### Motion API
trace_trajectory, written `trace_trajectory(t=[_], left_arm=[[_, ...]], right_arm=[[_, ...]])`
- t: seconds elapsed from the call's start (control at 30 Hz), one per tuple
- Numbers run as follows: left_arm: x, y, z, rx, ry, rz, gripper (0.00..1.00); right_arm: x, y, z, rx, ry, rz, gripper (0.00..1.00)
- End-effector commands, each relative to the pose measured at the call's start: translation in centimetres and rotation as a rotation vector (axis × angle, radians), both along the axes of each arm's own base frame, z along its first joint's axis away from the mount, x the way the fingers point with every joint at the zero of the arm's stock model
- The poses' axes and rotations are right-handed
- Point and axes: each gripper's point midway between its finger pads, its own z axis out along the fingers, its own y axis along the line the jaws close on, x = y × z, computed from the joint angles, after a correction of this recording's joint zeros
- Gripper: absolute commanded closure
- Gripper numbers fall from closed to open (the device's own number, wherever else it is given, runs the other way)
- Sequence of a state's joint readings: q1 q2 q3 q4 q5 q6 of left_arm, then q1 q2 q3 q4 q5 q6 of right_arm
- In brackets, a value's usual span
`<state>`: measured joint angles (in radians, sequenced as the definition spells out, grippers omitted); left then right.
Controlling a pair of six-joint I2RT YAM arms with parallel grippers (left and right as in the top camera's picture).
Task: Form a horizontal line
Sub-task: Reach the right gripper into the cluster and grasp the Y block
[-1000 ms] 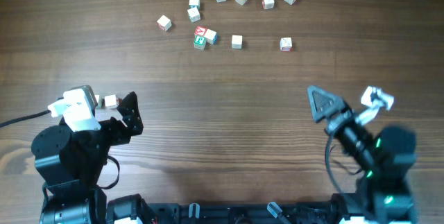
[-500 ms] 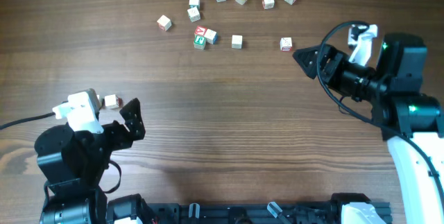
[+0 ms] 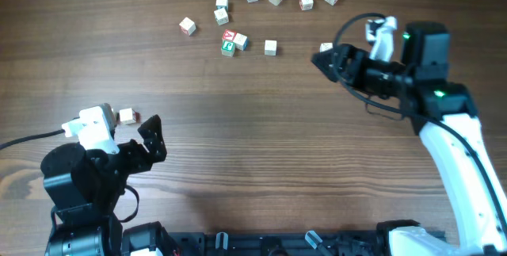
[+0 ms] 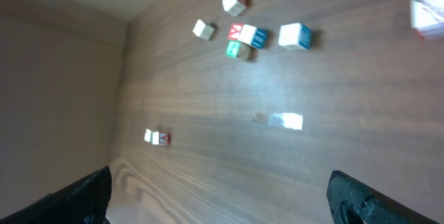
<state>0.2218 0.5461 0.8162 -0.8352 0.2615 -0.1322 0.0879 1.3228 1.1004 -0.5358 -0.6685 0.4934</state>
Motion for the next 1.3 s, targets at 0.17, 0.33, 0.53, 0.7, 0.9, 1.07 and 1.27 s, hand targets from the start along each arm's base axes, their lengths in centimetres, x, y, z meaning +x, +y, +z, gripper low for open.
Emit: trace_trajectory(t=[0.17, 0.33, 0.53, 0.7, 0.9, 1.07, 1.27], left_arm=[[0.0, -0.4, 0.1, 0.008, -0.006, -0.028, 0.0], [0.0, -0.4, 0.1, 0.008, -0.006, -0.028, 0.0], [0.0, -0.4, 0.1, 0.008, -0.006, -0.028, 0.0], [0.0, -0.4, 0.1, 0.008, -0.006, -0.028, 0.0], [0.0, -0.4, 0.1, 0.008, -0.006, -0.028, 0.0], [0.0, -0.4, 0.1, 0.008, -0.006, -0.028, 0.0], [0.0, -0.4, 0.1, 0.008, -0.006, -0.028, 0.0]], right_arm=[[4.4, 4.0, -1.2, -0.084, -0.095, 0.084, 0.0], [7.7, 6.1, -1.1, -0.11, -0.127, 0.132, 0.0], [13.3, 8.2, -1.3, -0.225, -0.264, 0.196, 0.01], [18.2, 9.5, -5.6, -0.38, -0.375, 0.254, 0.0], [20.7, 11.9, -12.1, -0.381, -0.395, 0.293, 0.0], [20.5, 14.8, -14.7, -0.417, -0.464, 0.371, 0.0], [19.8, 16.2, -17.5, -0.618, -0.528, 0.448, 0.01]])
